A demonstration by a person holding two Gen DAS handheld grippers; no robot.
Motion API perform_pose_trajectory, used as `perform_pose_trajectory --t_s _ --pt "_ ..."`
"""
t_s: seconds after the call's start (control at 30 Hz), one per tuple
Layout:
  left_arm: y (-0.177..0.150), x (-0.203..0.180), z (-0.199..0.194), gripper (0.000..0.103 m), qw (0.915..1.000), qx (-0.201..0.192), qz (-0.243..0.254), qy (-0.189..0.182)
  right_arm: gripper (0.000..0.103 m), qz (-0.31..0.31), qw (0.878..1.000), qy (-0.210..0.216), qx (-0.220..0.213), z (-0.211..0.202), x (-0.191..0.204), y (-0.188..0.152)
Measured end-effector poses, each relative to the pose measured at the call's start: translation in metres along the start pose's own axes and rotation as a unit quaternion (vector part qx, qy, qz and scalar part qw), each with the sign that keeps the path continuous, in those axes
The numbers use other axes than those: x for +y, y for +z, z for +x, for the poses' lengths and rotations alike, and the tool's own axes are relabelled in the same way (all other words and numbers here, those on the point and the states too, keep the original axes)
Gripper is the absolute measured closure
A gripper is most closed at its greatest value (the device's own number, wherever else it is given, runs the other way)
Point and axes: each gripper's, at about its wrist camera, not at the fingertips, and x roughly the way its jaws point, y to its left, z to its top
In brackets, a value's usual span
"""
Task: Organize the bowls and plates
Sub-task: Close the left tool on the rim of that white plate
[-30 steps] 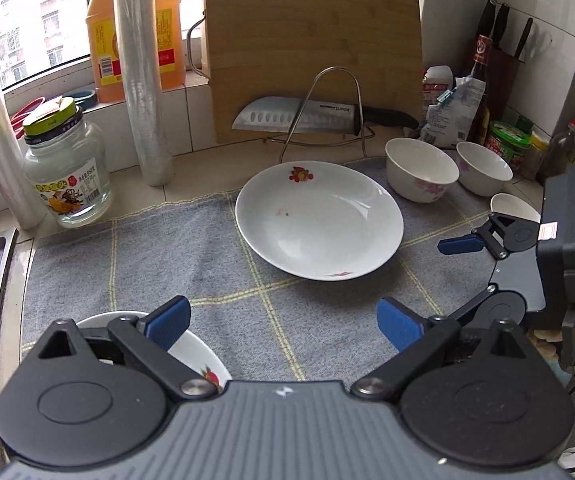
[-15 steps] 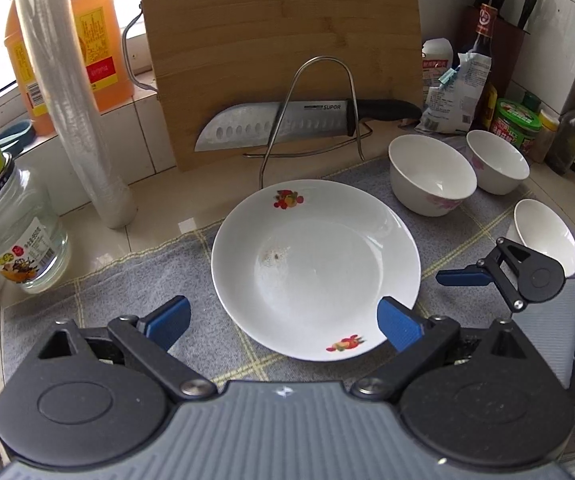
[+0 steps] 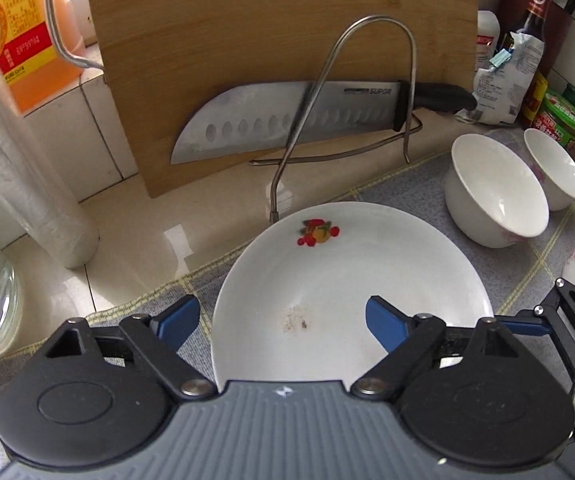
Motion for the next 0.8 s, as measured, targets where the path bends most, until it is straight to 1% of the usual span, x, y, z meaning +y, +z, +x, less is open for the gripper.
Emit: perform_pose_trajectory --t_s 0.1,0.3,0.37,0.57,0.67,0.8 --pt "0.002 0.003 0.009 0.016 0.9999 0.01 0.003 -0.006 0.0 0.004 1.0 0.008 -0.001 0.002 -0.002 0.001" --pt "0.005 0.008 0.018 0.018 0.9997 0.019 0.008 -0.012 0.0 0.004 1.0 0.018 -0.005 0.005 -0.004 0.001" --pt "0.006 0.009 0.019 0.02 0.9996 0.021 0.009 -0.015 0.0 0.002 1.0 0.018 -0.007 0.006 -0.002 0.001" --pt "0.008 0.01 0.021 0.021 0.9991 0.029 0.016 -0.027 0.0 -0.001 1.0 0.021 -0.015 0.01 -0.002 0.003" --pt "0.009 0.011 0.022 0.026 0.9988 0.033 0.018 -0.031 0.0 0.0 1.0 0.022 -0.021 0.012 -0.002 0.003" --pt "0.012 0.013 0.023 0.027 0.9986 0.036 0.019 -0.034 0.0 0.005 1.0 0.017 -0.025 0.013 0.0 0.003"
